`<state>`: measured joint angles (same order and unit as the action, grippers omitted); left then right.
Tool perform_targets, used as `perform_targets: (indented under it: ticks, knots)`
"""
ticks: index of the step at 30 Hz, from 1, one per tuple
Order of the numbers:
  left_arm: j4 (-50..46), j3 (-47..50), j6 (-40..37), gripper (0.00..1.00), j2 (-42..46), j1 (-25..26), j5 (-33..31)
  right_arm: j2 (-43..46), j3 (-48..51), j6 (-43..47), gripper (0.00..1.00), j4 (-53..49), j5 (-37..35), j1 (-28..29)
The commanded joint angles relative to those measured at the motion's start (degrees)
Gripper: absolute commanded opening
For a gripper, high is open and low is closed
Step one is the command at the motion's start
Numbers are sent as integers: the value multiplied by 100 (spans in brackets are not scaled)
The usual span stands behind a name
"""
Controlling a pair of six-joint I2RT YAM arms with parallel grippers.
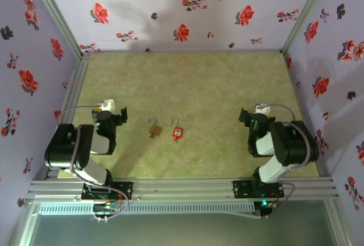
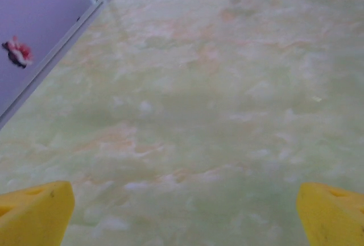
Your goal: Unlock with the key
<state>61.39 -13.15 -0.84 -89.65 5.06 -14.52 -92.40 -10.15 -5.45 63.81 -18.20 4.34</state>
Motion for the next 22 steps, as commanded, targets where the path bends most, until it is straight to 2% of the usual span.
perform_targets:
  ticks: [1, 2, 3, 5, 22]
  knots:
    - [-286, -555, -119, 100, 82, -139, 279, 419, -834, 78, 99, -627, -394, 78]
    - [-854, -838, 33, 100, 100, -230, 301, 420, -1175, -154, 99, -1413, -634, 9]
    - [-1139, -971, 207, 100, 136, -450, 536, 298, -1134, -183, 99, -1225, -397, -164]
    - [-1054, -925, 231, 100, 140, -564, 758, 329, -1071, -193, 99, -1094, -318, -217]
    - [-1032, -917, 234, 100, 132, -553, 749, 345, -1055, -184, 99, -1099, -351, -196]
